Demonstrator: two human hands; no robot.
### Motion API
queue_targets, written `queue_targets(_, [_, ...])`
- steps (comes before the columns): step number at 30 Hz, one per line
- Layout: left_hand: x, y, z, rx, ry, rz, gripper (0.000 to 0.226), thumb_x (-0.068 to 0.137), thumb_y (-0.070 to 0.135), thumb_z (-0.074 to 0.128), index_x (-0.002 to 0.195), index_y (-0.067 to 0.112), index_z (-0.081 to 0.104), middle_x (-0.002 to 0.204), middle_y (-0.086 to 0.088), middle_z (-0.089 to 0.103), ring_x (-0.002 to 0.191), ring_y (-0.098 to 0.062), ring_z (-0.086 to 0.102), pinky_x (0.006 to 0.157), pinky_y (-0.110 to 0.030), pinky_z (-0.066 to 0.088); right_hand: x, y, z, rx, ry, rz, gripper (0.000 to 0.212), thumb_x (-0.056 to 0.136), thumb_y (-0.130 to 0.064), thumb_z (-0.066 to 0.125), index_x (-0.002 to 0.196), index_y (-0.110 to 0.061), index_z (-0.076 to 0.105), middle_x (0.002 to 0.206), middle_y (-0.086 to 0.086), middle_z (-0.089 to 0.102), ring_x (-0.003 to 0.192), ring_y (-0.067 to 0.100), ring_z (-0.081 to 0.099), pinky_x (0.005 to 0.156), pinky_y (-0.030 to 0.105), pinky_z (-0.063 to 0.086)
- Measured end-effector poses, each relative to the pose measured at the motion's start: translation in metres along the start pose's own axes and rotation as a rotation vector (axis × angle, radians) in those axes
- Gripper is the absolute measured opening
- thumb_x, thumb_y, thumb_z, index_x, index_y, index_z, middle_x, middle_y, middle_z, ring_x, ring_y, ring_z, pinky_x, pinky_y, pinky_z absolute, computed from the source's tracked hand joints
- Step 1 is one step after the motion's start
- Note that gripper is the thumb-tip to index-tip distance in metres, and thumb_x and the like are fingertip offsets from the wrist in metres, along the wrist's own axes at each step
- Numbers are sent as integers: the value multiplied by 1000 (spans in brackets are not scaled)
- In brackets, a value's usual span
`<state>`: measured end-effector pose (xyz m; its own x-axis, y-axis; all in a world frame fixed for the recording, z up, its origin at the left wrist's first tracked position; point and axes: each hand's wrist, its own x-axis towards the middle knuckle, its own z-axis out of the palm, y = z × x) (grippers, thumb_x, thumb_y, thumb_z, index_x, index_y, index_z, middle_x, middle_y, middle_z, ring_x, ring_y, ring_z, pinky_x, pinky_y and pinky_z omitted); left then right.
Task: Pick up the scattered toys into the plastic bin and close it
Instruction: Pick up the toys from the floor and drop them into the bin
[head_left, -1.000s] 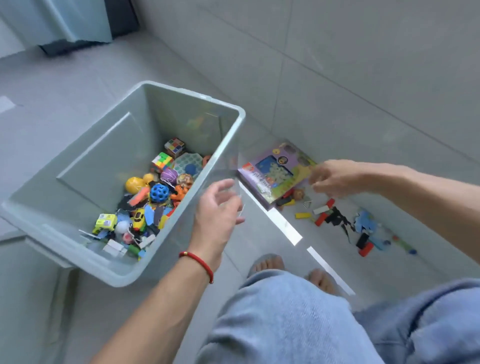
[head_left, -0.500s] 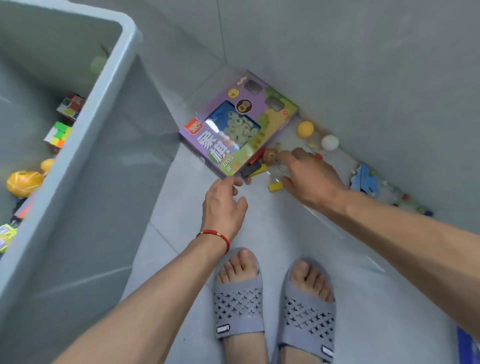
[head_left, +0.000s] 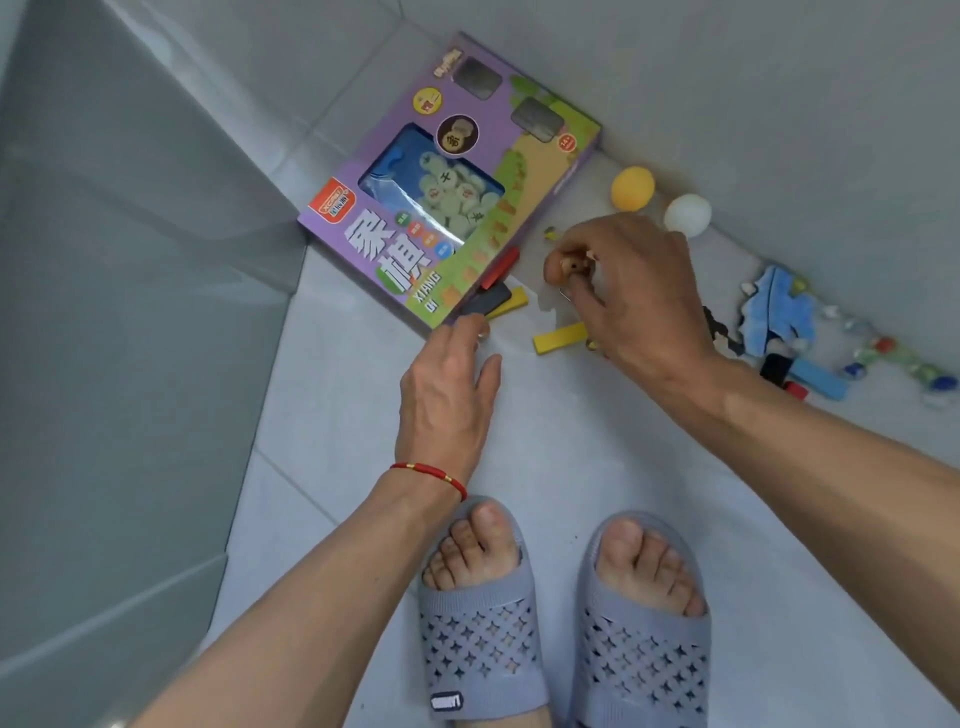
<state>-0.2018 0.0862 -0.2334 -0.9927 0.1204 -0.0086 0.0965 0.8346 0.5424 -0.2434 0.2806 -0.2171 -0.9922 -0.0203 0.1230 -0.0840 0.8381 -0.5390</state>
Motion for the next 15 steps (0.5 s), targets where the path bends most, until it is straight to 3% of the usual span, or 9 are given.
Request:
queue_targets(3, [2, -4, 5, 2, -2, 10, 32, 86, 9, 69, 118, 10, 64, 102, -9, 64, 86, -29, 63, 78, -33, 49, -12, -10, -15, 403, 144, 410, 22, 85, -24, 68, 108, -23, 69, 94, -11, 64, 87, 4, 59, 77, 19, 45])
queue_targets(6, [1, -6, 10, -7, 3, 1, 34, 86, 7, 68, 120, 8, 64, 104, -12, 65, 89, -31, 63, 80, -34, 49, -22, -7, -33, 1043, 193, 784, 10, 83, -12, 60, 83, -10, 70, 80, 1, 66, 73, 15, 61, 71, 30, 56])
queue_targets(8, [-1, -8, 12, -21, 11, 6, 33, 86, 4, 68, 118, 7, 64, 102, -11, 63, 87, -30, 62, 79, -31, 47, -29, 2, -43, 1235, 136, 889, 14, 83, -10, 51, 72, -8, 60, 73, 5, 56, 72, 19, 55, 64, 30, 54])
queue_targets(11, [-3, -8, 12, -30, 34, 11, 25, 86, 4, 68, 110, 6, 64, 101, -10, 59, 80, -28, 60, 73, -24, 41, -34, 10, -44, 1172, 82, 947, 19, 89, -16, 53, 72, -7, 55, 67, 11, 47, 65, 20, 52, 54, 32, 45])
queue_targets(13, [-3, -8, 12, -6, 39, 34, 20, 86, 4, 69, 106, 5, 64, 104, -12, 57, 74, -26, 58, 70, -22, 39, -34, 15, -38, 817, 32, 866, 27, 91, -25, 62, 69, -10, 57, 61, 3, 56, 58, 17, 52, 54, 32, 43])
queue_targets(15, [-2, -8, 11, 17, 41, 59, 17, 86, 5, 70, 103, 4, 64, 106, -13, 56, 71, -25, 56, 67, -23, 39, -35, 20, -31, 409, -44, 653, 22, 88, -35, 69, 77, -18, 64, 64, -7, 62, 57, 7, 53, 60, 24, 45])
